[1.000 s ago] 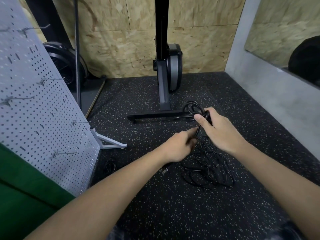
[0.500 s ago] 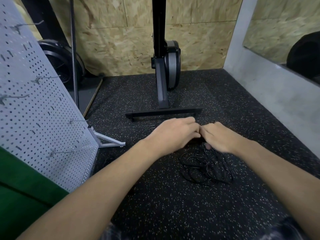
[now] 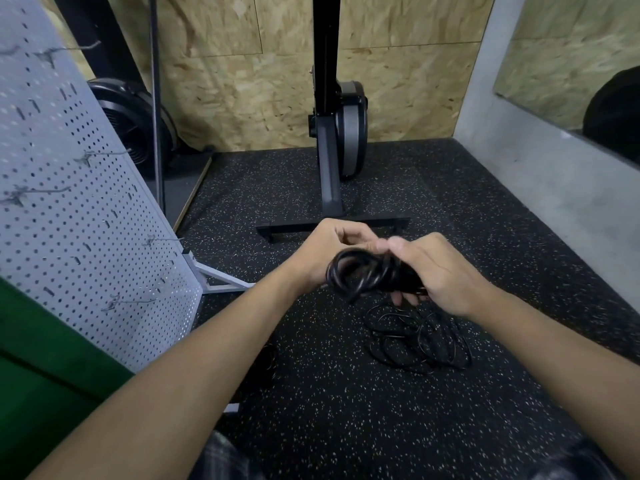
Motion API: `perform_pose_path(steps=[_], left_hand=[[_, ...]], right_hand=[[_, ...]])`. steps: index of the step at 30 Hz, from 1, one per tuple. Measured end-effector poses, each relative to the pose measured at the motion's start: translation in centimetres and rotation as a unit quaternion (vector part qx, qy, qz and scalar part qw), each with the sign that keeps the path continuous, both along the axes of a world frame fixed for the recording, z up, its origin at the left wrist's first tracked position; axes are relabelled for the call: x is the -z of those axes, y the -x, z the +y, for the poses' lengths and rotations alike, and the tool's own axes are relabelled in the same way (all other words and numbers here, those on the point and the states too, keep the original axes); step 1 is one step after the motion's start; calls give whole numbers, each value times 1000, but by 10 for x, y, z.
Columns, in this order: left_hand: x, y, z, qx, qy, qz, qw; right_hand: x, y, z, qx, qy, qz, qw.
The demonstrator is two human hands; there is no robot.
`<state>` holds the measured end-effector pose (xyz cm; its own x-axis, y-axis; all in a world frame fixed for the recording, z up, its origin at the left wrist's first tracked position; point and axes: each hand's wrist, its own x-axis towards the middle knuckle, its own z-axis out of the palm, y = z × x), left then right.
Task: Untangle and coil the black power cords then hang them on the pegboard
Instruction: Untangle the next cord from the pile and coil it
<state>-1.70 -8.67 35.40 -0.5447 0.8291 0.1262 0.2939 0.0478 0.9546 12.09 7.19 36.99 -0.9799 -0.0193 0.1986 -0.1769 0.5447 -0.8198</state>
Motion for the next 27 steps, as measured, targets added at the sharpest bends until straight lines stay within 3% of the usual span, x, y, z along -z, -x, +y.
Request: perform_pose_path(steps=[3,7,14,20,27], left_hand=[[2,-4,4,-5,-12,27,1000],[11,-9,8,-9,10,-47,999],[20,-14,14,-100,2,-100,990],[22,-25,19,-136,32,5,990],[18,-34,21,-98,-37,21,994]], right_hand=[[-2,3,2,17,74,32,997],[-1,8,12,72,132,3,989],[6,15,28,201,124,-51,970],[15,16,30,249,117,-63,959],[22,17,33,269,172,-95,943]])
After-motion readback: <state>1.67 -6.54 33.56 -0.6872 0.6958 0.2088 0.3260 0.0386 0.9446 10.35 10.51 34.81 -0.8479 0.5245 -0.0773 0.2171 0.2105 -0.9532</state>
